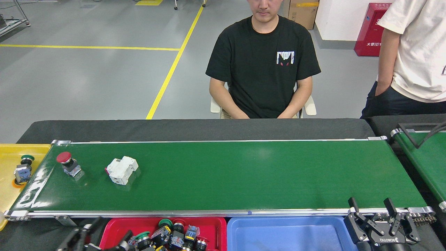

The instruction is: Pick switch part from conveyor to tray

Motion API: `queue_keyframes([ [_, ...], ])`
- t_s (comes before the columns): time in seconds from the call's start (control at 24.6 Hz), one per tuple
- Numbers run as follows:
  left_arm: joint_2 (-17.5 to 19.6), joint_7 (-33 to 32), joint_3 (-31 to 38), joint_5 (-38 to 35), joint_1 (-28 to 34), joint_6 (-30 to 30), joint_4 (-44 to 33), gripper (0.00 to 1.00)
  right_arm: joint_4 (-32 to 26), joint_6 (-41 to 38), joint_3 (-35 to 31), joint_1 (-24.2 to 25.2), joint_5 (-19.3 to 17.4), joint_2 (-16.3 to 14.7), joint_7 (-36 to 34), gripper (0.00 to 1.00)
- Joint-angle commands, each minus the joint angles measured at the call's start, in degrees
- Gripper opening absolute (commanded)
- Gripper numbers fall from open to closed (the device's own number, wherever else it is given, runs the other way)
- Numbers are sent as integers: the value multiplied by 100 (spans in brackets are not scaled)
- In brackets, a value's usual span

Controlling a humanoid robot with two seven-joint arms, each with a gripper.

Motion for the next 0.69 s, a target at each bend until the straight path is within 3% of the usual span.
queue_keyframes([
  [0.0, 137, 289, 87, -126, -61, 357, 99, 100, -102, -34, -36, -55, -23, -29, 37, 100],
  [0.16, 400, 324, -10, -187, -228, 375, 433, 100, -102, -34, -36, -28, -23, -29, 37, 100],
  [0.28, 567, 316, -229, -214, -755, 340, 1154, 100, -102, -34, -36, -20, -23, -20, 46, 100],
  [0.45, 1147, 324, -739, -205, -1660, 348, 2358, 100, -102, -43, -36, -20, -23, -20, 72, 100],
  [0.65, 1332, 324, -1073, -214, -2162, 375, 3114, 100, -102, -43, -27, -20, -15, -46, 72, 100],
])
